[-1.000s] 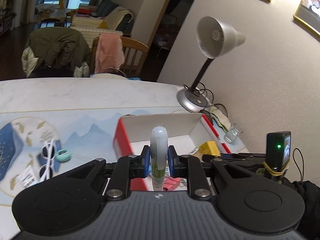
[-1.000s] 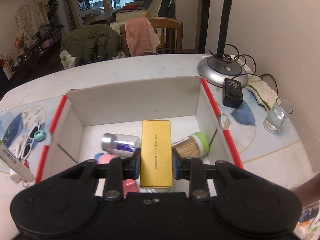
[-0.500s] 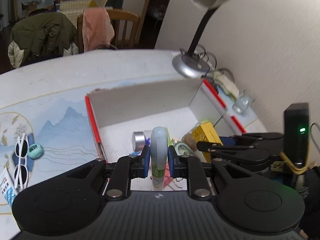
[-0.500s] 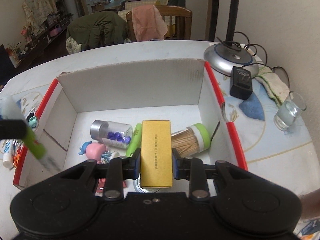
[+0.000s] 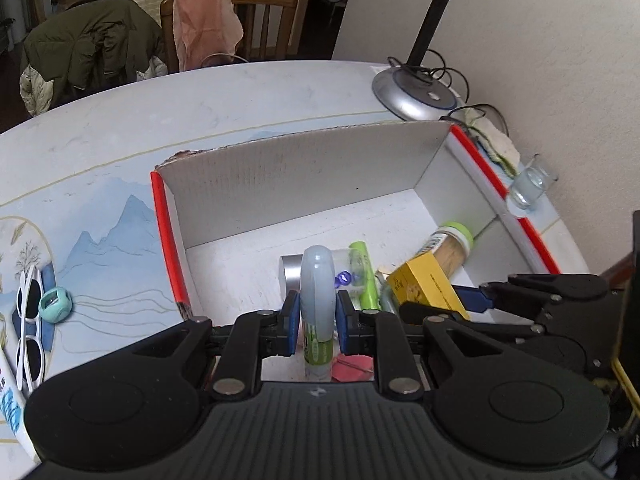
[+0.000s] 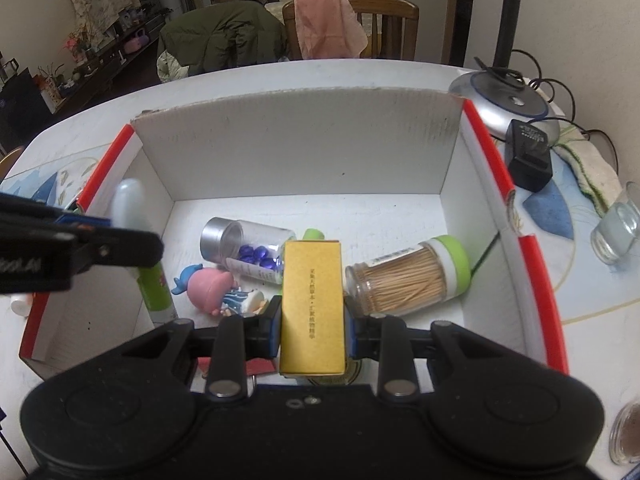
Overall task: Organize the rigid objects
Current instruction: 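Carry the glue stick and yellow box into the red box, then open both tools to drop the glue stick and yellow box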
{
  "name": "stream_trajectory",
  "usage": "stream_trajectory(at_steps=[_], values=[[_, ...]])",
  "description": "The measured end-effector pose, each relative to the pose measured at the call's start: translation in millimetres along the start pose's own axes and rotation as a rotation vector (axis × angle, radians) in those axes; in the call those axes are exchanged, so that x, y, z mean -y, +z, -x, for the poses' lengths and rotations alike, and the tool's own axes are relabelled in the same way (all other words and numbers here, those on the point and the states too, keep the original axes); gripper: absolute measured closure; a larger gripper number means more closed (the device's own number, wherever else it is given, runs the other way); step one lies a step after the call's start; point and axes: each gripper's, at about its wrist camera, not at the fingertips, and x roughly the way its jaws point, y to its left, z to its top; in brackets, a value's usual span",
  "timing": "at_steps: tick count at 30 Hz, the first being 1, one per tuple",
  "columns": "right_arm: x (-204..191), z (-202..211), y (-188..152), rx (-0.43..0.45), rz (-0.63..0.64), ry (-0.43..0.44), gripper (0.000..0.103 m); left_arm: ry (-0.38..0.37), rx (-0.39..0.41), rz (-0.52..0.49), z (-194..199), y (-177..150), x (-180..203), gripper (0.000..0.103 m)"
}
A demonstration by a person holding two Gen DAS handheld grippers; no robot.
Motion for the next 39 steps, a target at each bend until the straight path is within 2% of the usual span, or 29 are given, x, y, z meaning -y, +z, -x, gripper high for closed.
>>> stream_trajectory(at_steps=[11,20,28,39], values=[[-3.3,-12.5,-5.8,-0.047,0.024,-0.002,0.075,0.042,-0.068,-0.005,-34.3,2.4,-0.5,0.085],[-7.5,-14.8,-7.3,-0.084,0.035,-0.005,0.074,0.063,-0.099,-0.072,-44.7,-1.6,8.1,0.085],[-2.9,-3.1,-6.4,-0.076,0.001,0.006,0.070,0.077,-0.094,-0.102,-46.9,-4.0,13.9,0.085],[3.9,28.7,-13.9,-0.021,-0.044,0.017,0.066,0.029,-0.045,-0.092,-16.9,-17.7,19.4,0.084]])
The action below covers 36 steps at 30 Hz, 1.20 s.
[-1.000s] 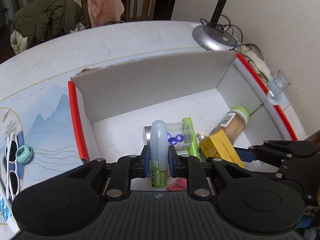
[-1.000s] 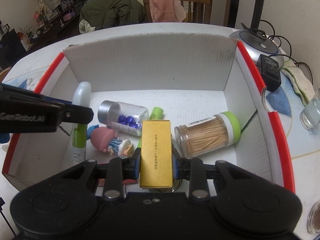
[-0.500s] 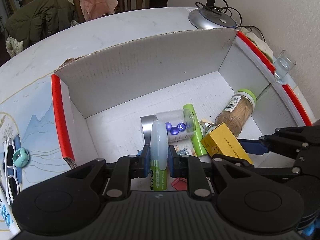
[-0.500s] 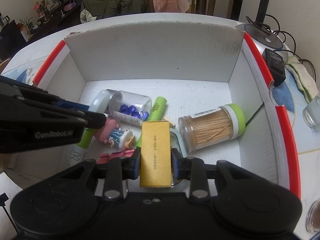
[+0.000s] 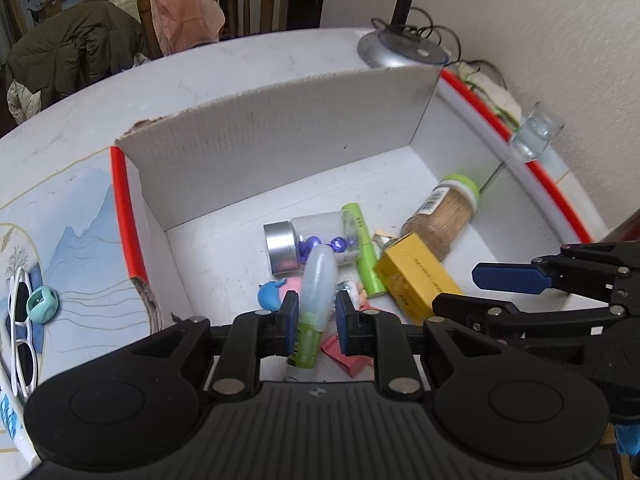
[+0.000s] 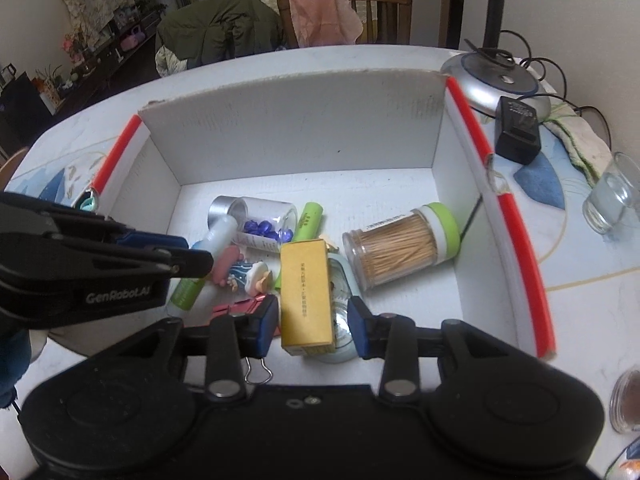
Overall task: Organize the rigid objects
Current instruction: 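Open both tools to drop the glue stick and yellow box, then withdraw both tools from the box toward the remaining items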
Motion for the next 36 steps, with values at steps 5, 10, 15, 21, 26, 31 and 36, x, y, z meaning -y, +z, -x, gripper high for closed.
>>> stream_trajectory(at_steps=[5,10,15,21,26,31,36], values=[[-5.7,16.2,-2.3,0.036,0.004,0.004,0.053,-0.022,0.060,0.017,25.6,-8.2,-1.6,0.084],[-20.3,33.2,-3.3,0.068,0.015,0.001,0.050,-0.043,0.103,0.018,49.8,-18.6,-6.4,0.084],[-37.3,48.5,-4.6,0.097,0.013,-0.004,0.046,-0.060,0.139,0.021,72.9,-29.1,-15.9,0.084],[-64.6,62.5,-8.5,0.127,0.008,0.012,0.039,-0.060,0.163,0.018,96.3,-44.7,-32.5,0.076],[-88.8,70.0,-13.3,0.145,-0.001,0.025,0.038,-0.069,0.184,0.030,115.6,-61.0,-54.7,0.074],[-117.3,74.9,-18.0,0.169,0.001,0.042,0.034,-0.059,0.205,0.048,133.0,-79.3,-82.6,0.058],[-144.2,74.8,-21.8,0.180,0.007,0.063,0.025,-0.042,0.223,0.081,146.7,-97.6,-118.4,0.039]])
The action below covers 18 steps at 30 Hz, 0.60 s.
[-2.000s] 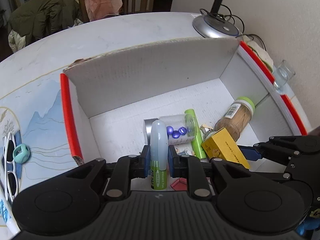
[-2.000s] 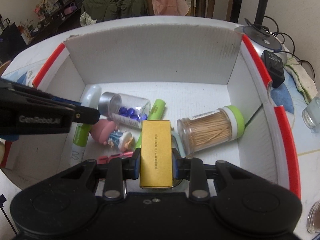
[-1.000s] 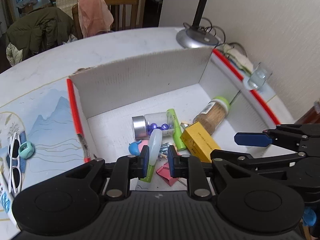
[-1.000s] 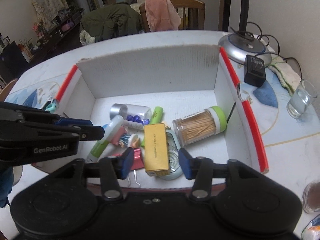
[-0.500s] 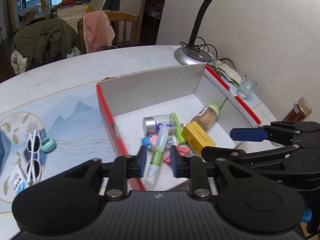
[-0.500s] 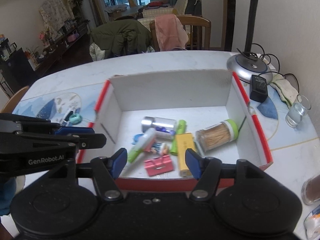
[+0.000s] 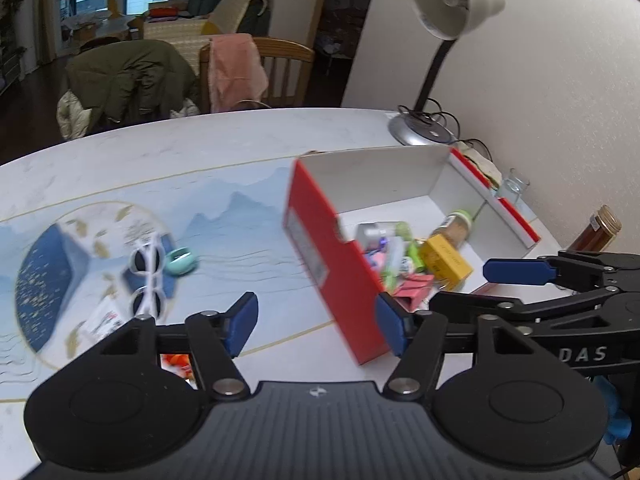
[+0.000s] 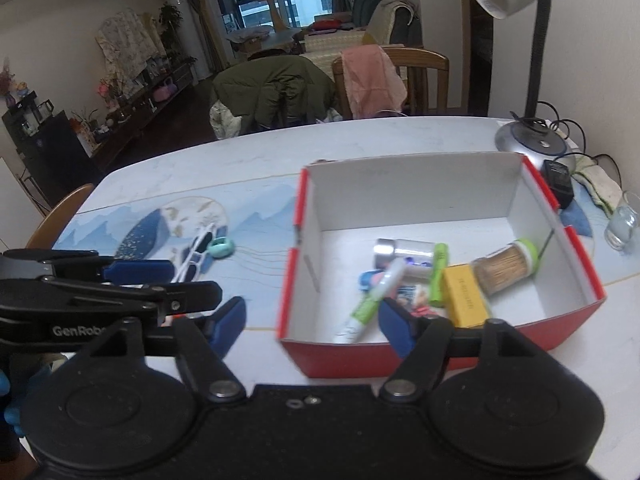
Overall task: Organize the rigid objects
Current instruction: 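Withdraw both tools from the box toward the remaining items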
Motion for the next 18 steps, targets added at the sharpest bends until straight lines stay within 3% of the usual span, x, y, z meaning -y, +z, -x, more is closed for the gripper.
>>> stream_trajectory(at_steps=[6,11,14,18], values=[[-38.6,-5.8,-7.9,-0.002,0.042,0.028,0.020,0.031,0.005,0.021,16.4,-14.2,-37.6,0.036],[-68.5,-13.8,-14.9,-0.004,0.079,0.044,0.013,0.065,0.003,0.051,23.4,-23.8,-67.2,0.029],[-83.9,-19.3,-19.2,-0.004,0.102,0.052,0.011,0.091,0.001,0.076,24.7,-29.1,-85.4,0.020],[-102.1,-29.3,-23.0,-0.006,0.128,0.056,0.009,0.118,-0.013,0.100,21.5,-35.4,-104.4,0.018]])
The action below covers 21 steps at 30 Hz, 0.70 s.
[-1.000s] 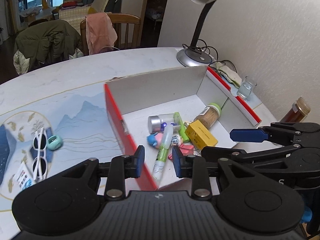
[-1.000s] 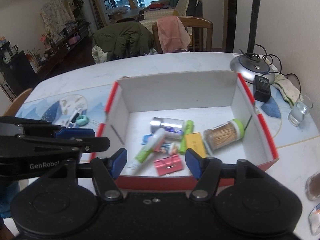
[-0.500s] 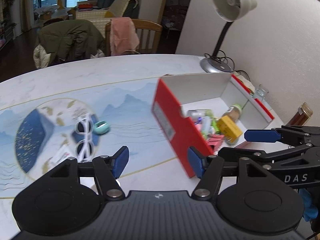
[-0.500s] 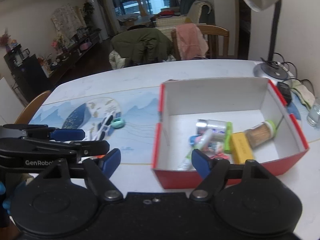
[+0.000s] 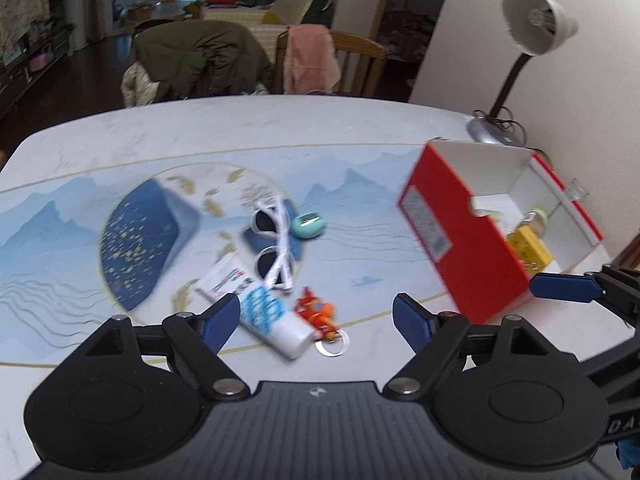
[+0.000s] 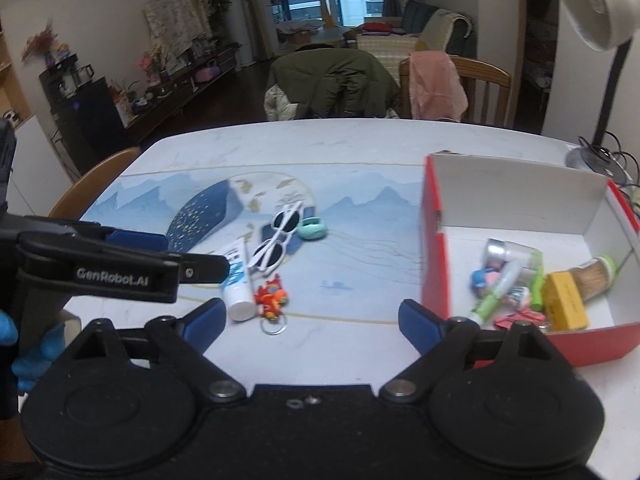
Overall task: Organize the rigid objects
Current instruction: 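Withdraw both tools from the box toward the remaining items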
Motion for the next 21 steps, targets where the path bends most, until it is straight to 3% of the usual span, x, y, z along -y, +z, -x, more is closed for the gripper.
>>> stream_trajectory(at_steps=[4,8,15,21], values=[[-11.8,-15.4,0.6,-0.016,0.021,-0.009,0.009,0.022,0.003,0.034,-7.3,-2.8,-16.9,0.004],[-19.4,-29.4,-1.4,-0.030,0.043,-0.029,0.009,0.041,0.019,0.088,-18.3,-3.1,-30.6,0.000],[-23.3,-59.8,-4.4,-0.072,0.082,-0.044,0.010,0.085,-0.019,0.123,-50.3,-0.8,-39.3,0.000],[-24.2,-87.9,-8.7,-0.130,0.117,-0.038,0.010,0.118,-0.102,0.137,-83.1,-4.3,-41.6,0.000]])
